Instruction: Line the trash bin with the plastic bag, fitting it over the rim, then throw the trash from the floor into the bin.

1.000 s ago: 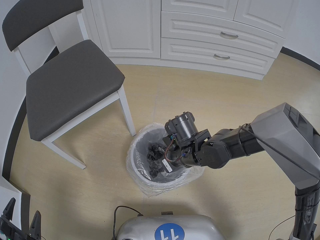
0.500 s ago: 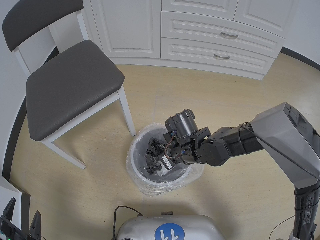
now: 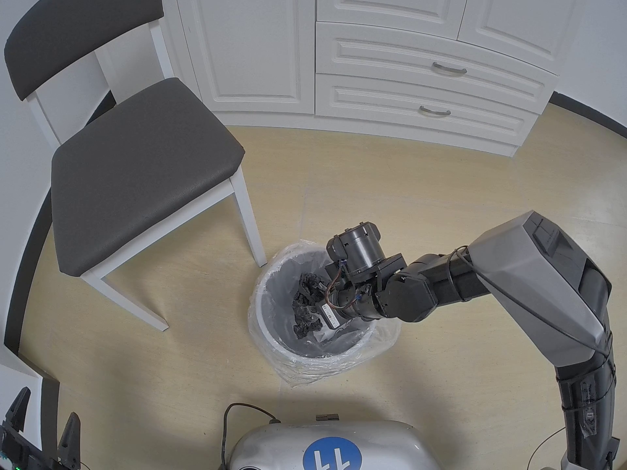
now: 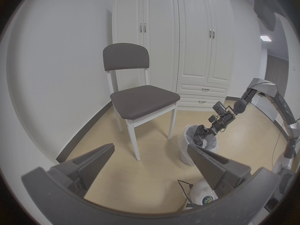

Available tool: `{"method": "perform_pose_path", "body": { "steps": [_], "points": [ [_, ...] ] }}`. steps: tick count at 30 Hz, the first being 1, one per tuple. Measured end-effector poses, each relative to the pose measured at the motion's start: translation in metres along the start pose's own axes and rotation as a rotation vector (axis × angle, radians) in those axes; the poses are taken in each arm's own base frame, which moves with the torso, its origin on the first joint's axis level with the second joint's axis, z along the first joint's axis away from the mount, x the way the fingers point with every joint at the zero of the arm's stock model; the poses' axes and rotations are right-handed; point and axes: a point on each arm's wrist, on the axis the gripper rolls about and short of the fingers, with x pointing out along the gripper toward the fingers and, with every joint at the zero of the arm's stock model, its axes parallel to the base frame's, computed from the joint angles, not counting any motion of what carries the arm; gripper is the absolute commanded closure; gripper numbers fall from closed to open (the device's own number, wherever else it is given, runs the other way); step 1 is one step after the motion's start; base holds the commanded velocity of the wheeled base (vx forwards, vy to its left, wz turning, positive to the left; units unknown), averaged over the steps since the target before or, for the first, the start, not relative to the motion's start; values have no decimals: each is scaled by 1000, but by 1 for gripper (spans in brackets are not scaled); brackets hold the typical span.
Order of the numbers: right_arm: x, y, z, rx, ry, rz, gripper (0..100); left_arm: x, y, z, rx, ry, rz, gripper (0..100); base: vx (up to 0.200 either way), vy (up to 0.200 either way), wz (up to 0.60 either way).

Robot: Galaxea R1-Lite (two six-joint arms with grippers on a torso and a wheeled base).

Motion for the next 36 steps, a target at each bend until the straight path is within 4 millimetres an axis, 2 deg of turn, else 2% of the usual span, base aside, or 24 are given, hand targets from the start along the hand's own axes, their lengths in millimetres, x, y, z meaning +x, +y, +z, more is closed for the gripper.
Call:
{"method": "perform_pose_path", "body": {
  "steps": [10,11,18,28,32,36],
  "points": [
    [16,-3,-13,-7,40,-12,100,0,0,0,0,0,-1,0,0,0,0],
    [16,-2,-13,-11,42,-12,0,0,0,0,-1,0,0,0,0,0,0],
    [17,-1,-15,-30,49,-26,0,4,2,2,-2,44,-84,0,0,0,0],
    [7,0,-10,-42,39,-33,0,7,9,2,13,47,-516,0,0,0,0],
    [-8,-2,-3,-40,22,-38,0,7,13,2,9,20,-686,0,0,0,0],
    [-33,-9,8,-28,-16,-47,0,7,15,2,4,1,-772,0,0,0,0]
  ]
}}
